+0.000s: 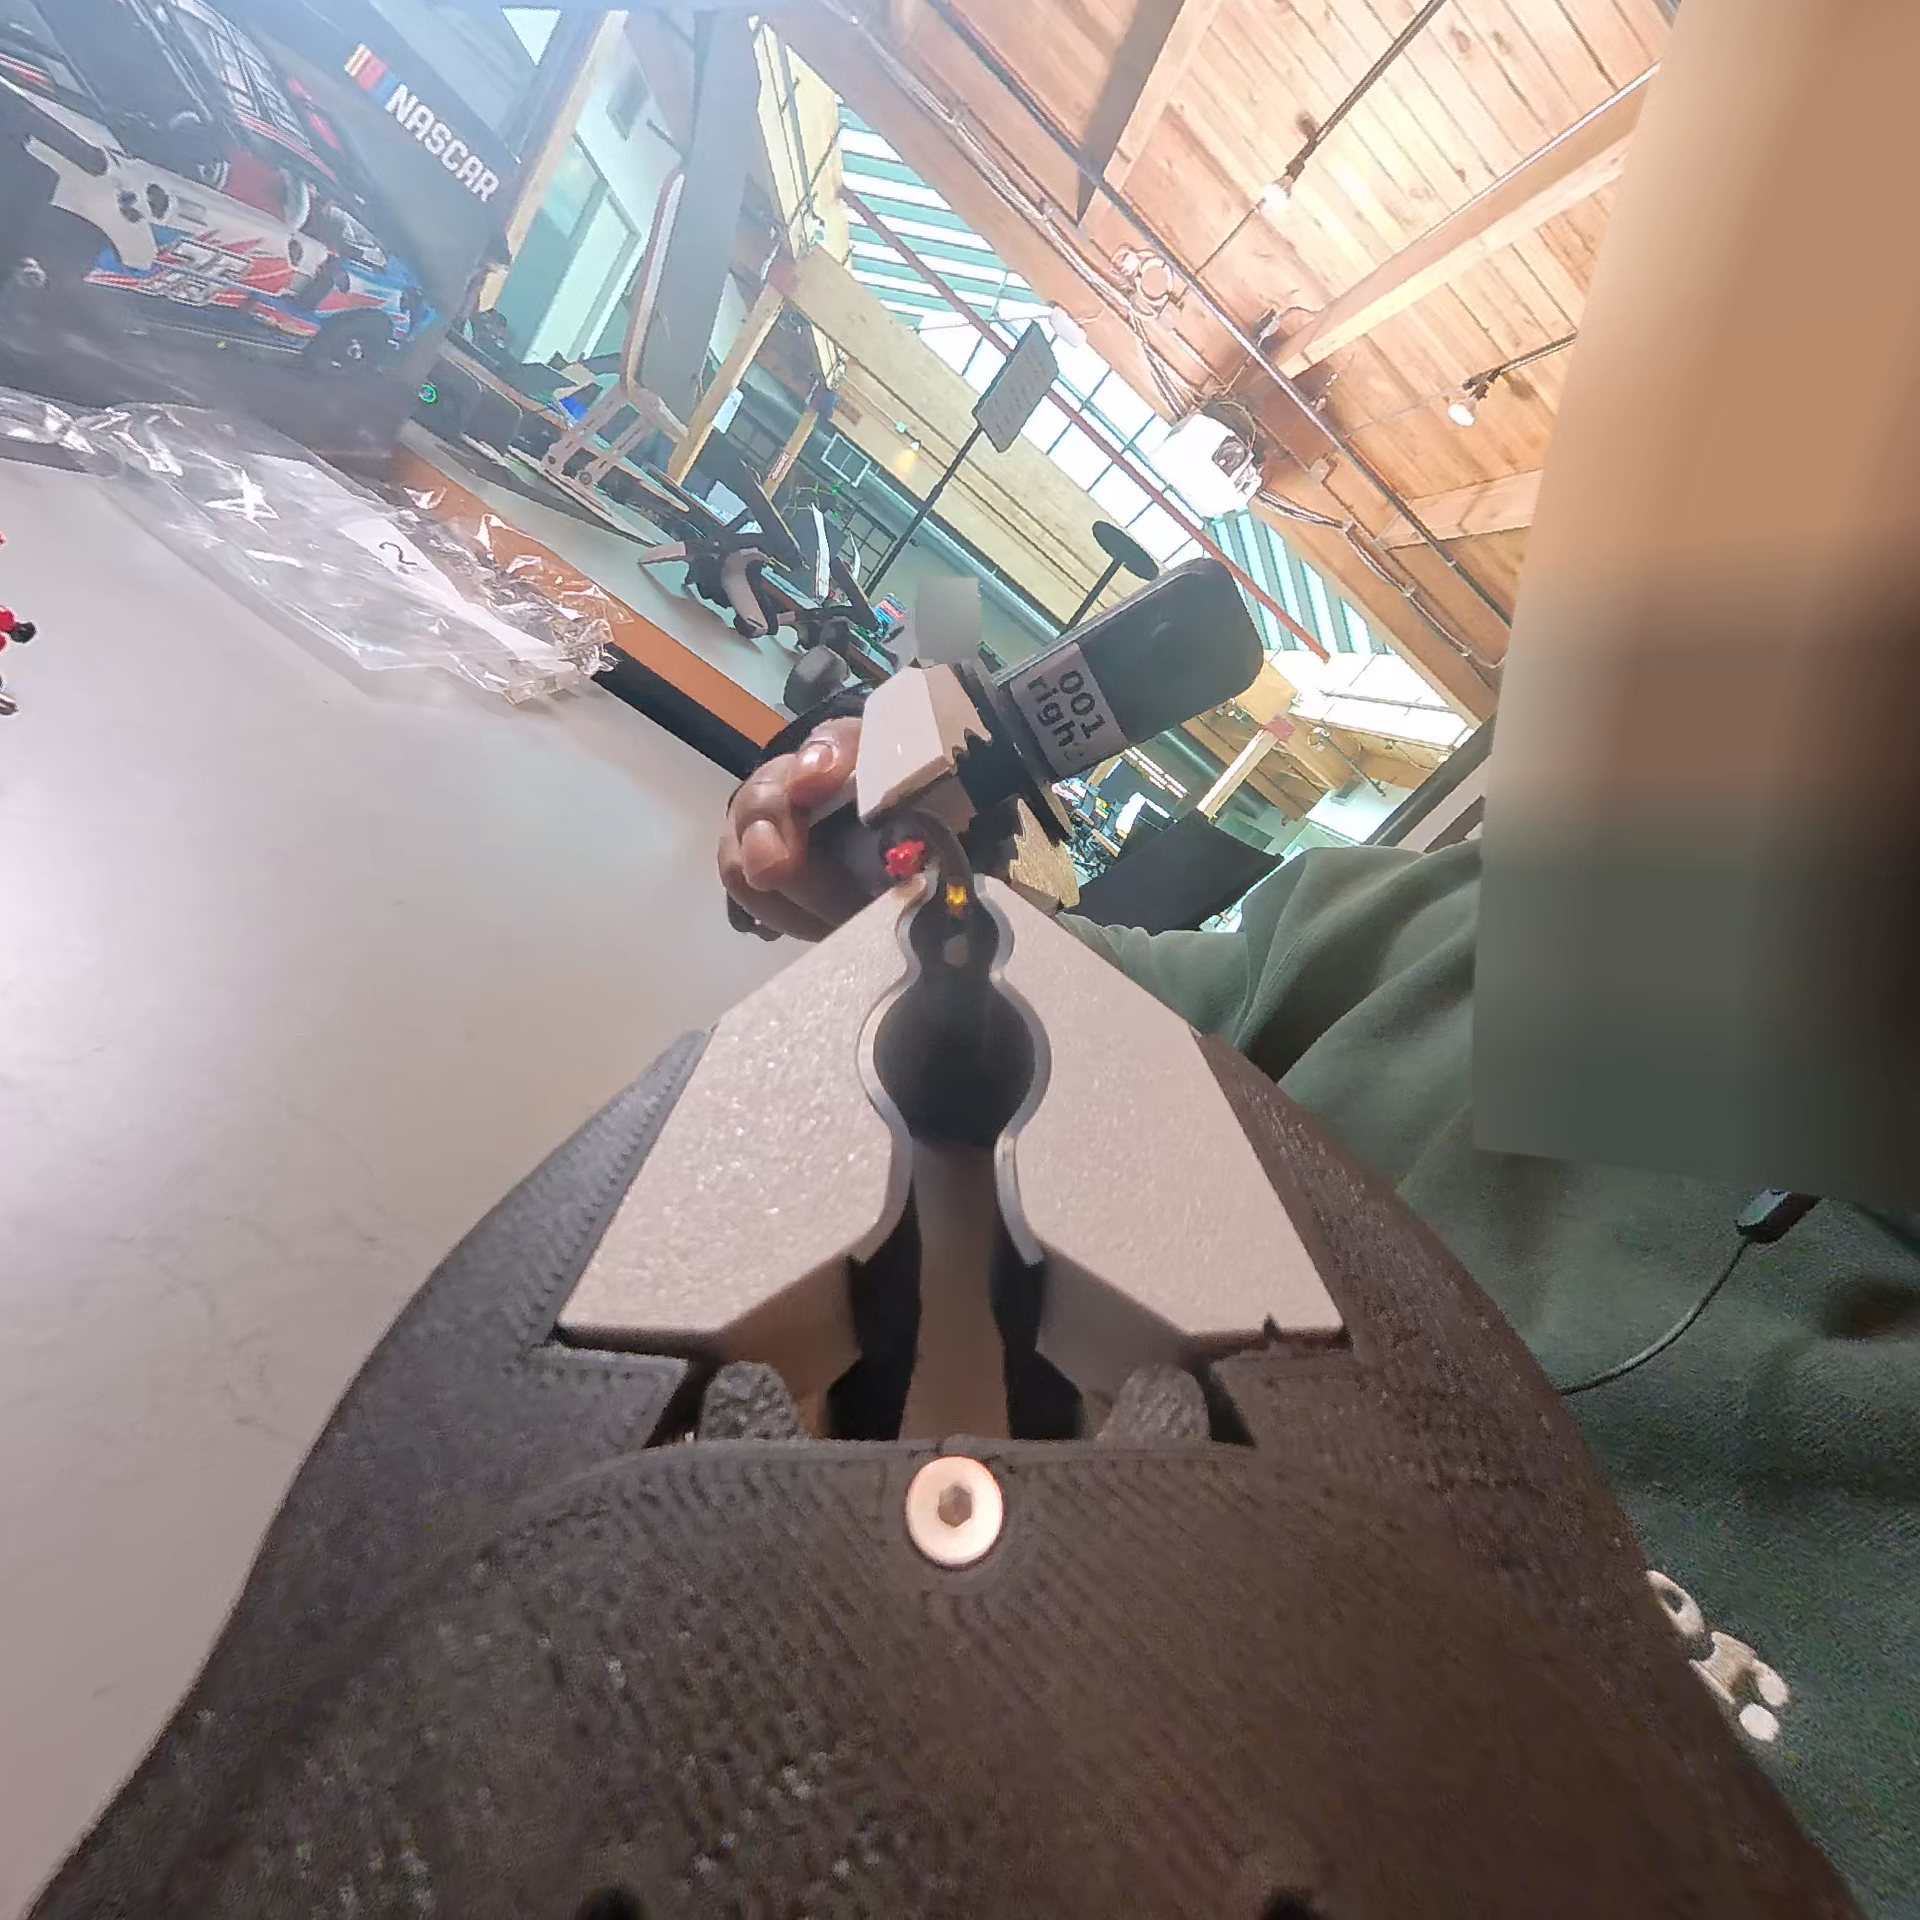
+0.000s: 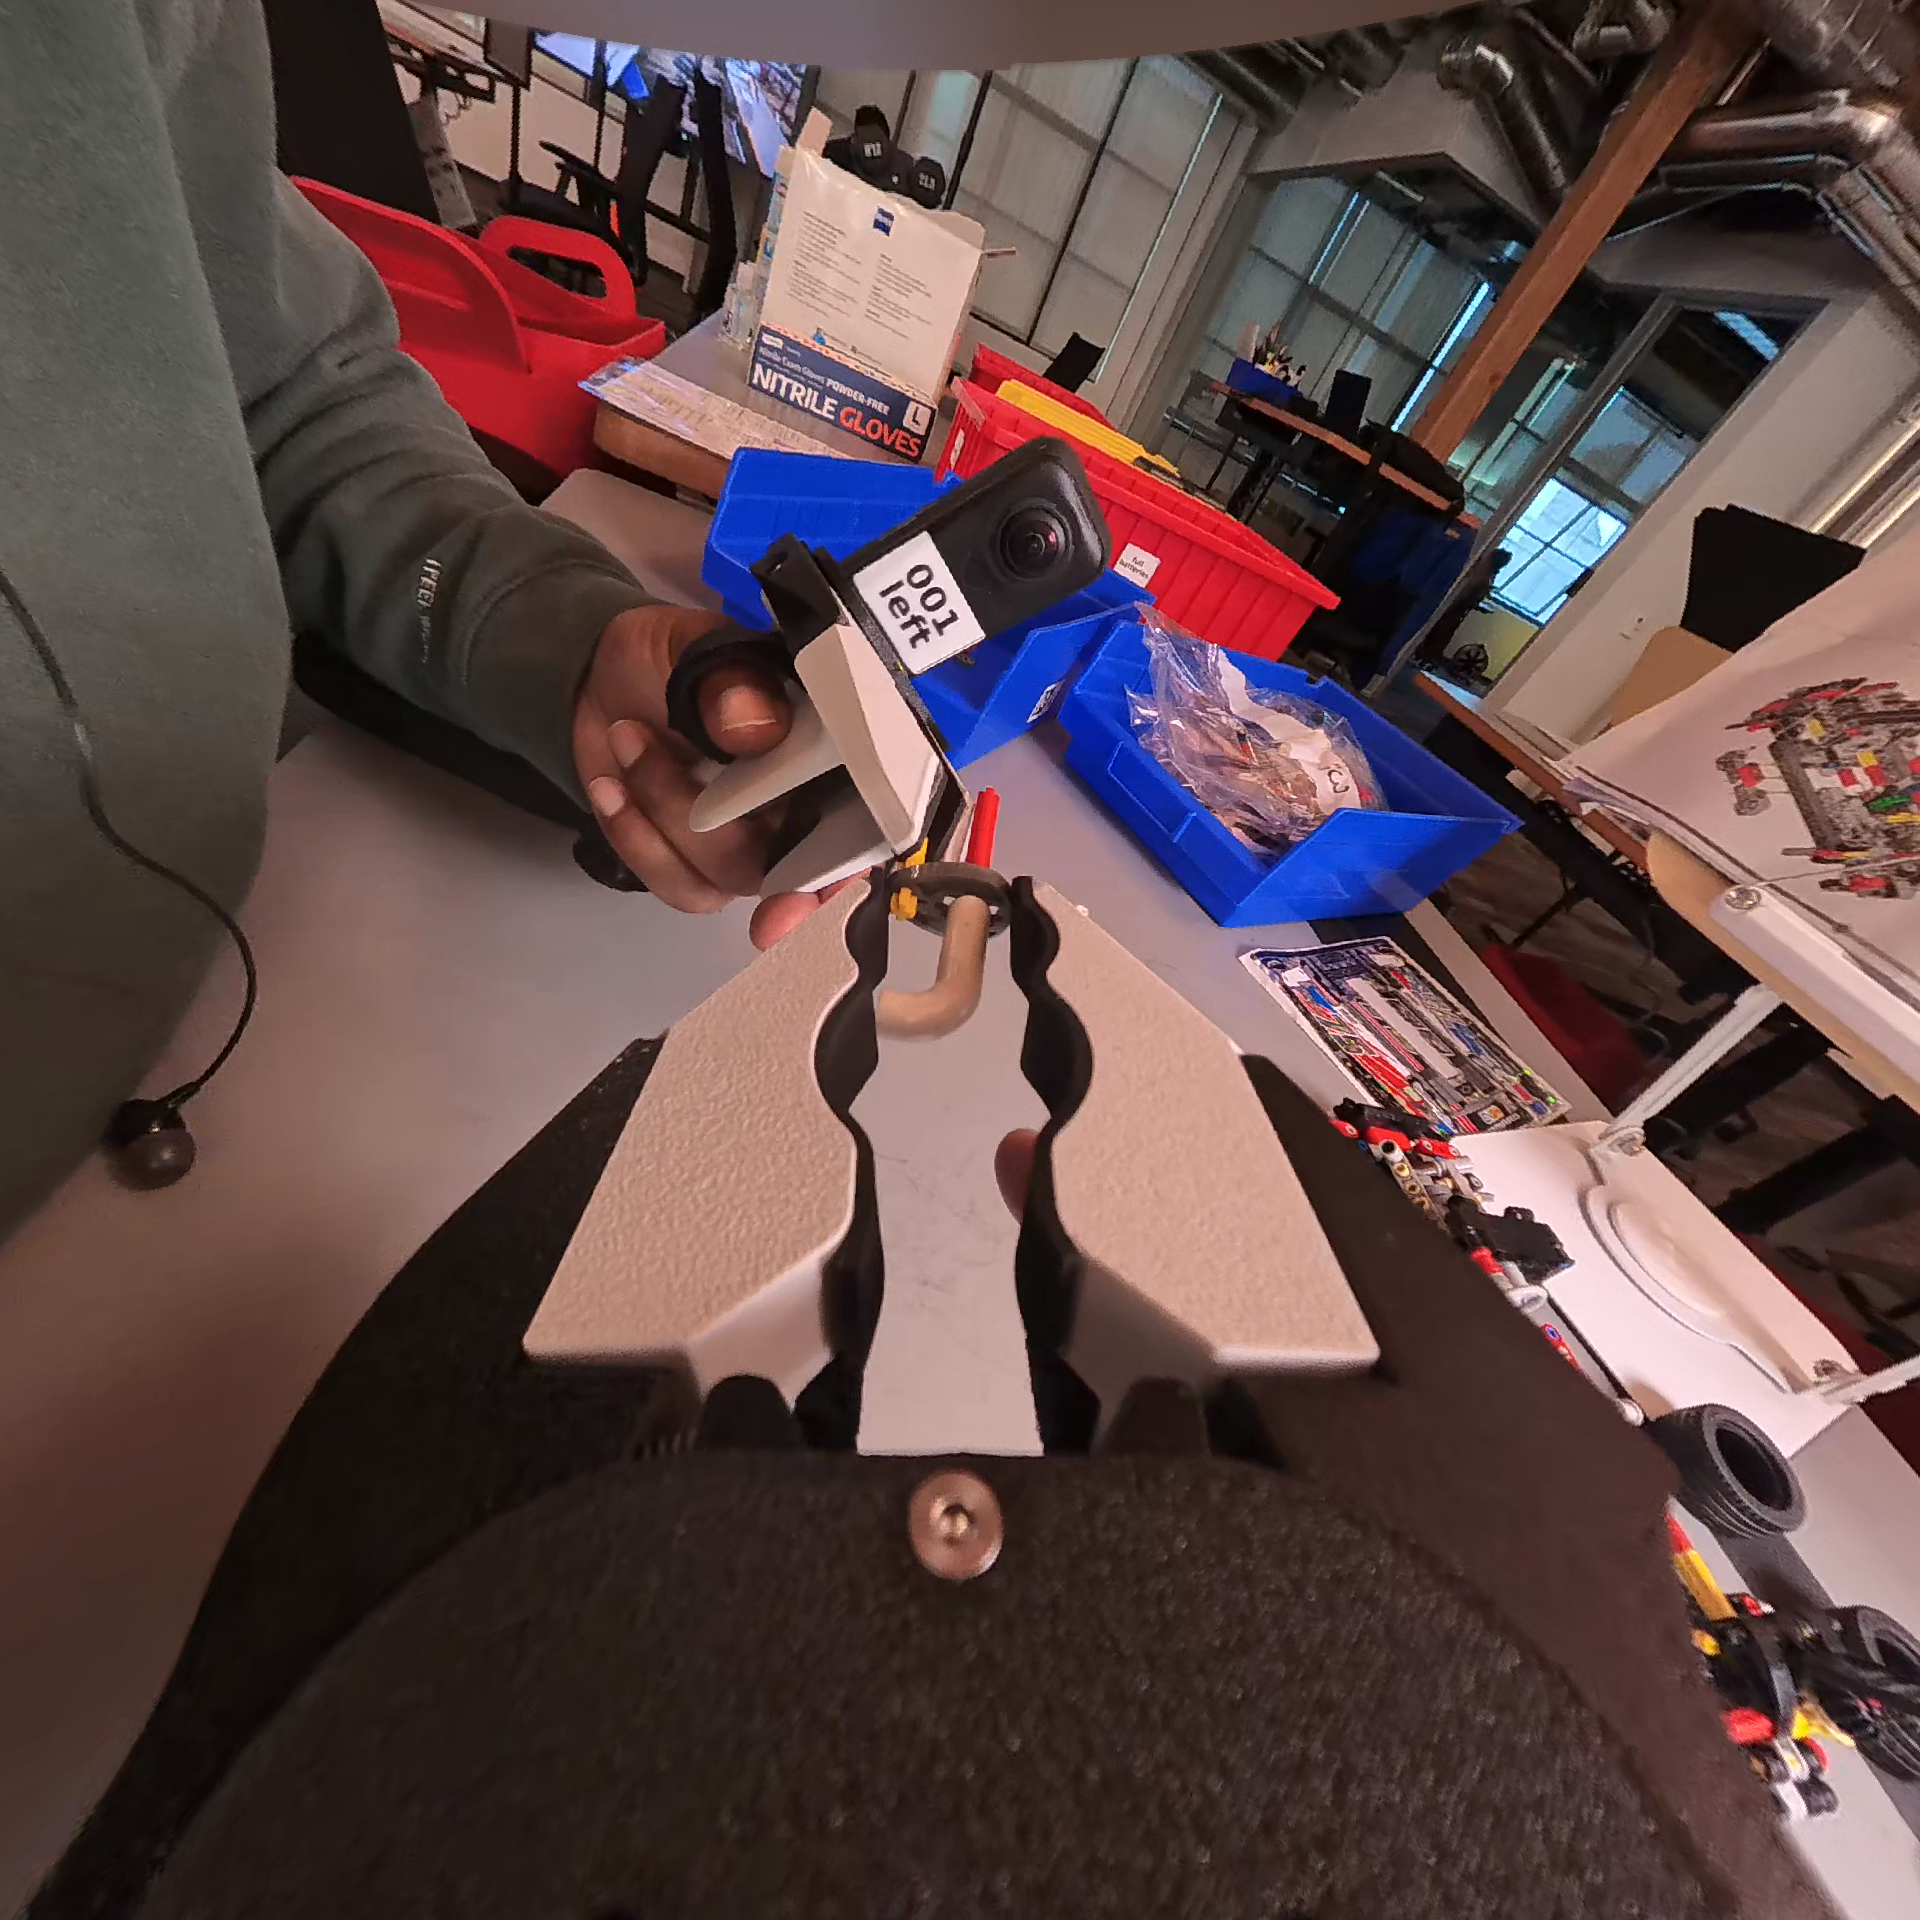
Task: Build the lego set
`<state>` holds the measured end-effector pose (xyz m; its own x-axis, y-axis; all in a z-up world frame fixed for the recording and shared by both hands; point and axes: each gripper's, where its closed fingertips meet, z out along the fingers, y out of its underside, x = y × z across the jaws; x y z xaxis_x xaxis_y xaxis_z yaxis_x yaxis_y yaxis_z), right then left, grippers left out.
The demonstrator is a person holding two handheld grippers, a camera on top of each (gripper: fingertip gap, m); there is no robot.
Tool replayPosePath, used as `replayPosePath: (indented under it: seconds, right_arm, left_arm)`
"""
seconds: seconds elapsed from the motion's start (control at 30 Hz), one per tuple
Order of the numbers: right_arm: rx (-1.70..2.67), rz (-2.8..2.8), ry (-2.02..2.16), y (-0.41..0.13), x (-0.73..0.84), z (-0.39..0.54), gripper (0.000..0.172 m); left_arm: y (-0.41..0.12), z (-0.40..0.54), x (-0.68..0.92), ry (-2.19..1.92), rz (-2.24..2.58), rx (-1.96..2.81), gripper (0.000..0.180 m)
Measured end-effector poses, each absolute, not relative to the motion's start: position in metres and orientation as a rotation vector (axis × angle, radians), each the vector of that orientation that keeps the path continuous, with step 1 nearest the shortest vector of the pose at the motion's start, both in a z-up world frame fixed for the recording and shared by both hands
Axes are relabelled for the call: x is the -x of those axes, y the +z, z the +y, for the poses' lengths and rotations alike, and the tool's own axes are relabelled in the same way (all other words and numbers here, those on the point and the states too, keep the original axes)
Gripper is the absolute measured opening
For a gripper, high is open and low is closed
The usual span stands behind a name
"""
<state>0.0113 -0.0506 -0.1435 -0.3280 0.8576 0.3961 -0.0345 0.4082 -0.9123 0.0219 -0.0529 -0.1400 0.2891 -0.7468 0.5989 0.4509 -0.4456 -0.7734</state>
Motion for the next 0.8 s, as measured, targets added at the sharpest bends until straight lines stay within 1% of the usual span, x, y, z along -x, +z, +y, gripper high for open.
replayPosePath:
  seconds: [0.8]
  right_arm:
    - [0.687, -1.751, 1.105, -0.147, -0.022, -0.058, 0.021]
  left_arm:
    - [-0.143, -0.061, -0.03, -1.493, 0.335, 1.517, 0.001]
